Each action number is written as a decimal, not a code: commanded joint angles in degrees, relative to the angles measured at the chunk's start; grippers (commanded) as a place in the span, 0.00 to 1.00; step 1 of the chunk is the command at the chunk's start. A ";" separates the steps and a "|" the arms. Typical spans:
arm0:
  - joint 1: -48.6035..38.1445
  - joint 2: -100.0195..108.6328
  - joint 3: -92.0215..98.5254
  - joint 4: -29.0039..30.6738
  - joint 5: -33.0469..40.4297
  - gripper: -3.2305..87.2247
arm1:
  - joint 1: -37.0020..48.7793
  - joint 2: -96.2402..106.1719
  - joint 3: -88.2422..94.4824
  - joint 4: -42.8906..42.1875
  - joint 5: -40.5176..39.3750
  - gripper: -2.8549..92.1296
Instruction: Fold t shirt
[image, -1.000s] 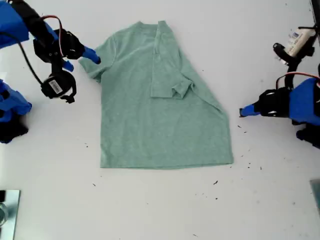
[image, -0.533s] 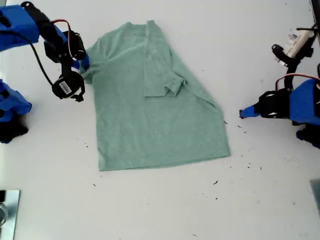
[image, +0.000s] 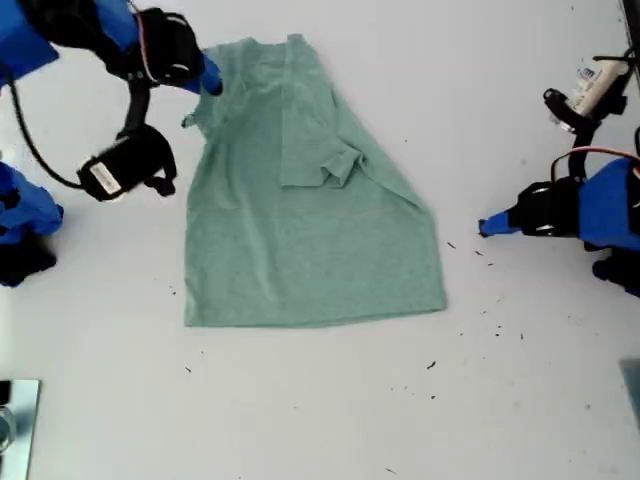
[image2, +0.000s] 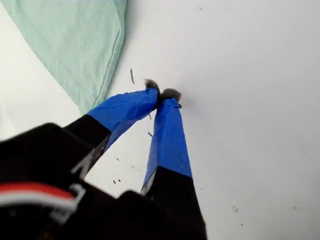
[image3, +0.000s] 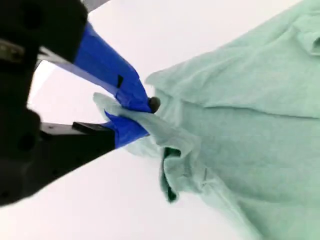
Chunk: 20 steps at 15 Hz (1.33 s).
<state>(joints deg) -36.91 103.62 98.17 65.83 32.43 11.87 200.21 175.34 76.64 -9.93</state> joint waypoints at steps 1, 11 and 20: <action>9.40 -13.10 -13.89 -2.81 -1.93 0.03 | -0.18 0.79 2.90 -0.62 0.97 0.05; 1.93 -16.70 -37.71 12.92 -4.39 0.27 | -1.14 0.79 2.90 -0.62 2.02 0.05; 16.88 79.54 79.01 -13.54 -26.37 0.03 | -1.32 0.79 2.90 -0.62 1.14 0.05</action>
<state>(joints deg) -23.91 170.77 166.82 54.67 10.99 11.16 200.21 175.34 76.64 -8.35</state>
